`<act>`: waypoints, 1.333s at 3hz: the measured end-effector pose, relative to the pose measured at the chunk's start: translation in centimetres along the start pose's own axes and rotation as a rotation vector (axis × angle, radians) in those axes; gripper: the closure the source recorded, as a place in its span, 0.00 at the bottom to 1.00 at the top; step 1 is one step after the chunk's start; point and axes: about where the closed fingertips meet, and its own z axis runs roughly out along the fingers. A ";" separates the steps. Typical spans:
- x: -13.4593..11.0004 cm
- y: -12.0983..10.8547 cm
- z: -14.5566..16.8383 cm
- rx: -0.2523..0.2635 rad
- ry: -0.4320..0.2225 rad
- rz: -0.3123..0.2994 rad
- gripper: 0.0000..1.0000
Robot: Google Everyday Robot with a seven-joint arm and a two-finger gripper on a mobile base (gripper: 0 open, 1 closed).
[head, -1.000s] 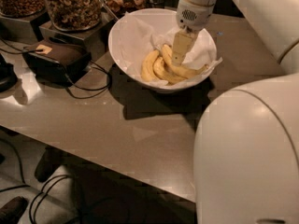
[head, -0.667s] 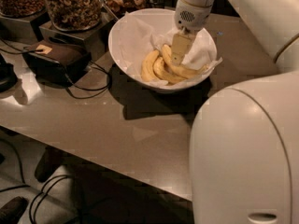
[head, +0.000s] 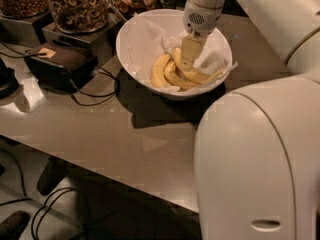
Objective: Pick banana from white bowl
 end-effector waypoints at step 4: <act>-0.7 -0.7 1.3 -0.013 0.018 -0.007 0.56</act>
Offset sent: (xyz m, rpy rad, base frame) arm -0.0215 -0.0103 -0.0058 -0.0591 0.1445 0.0117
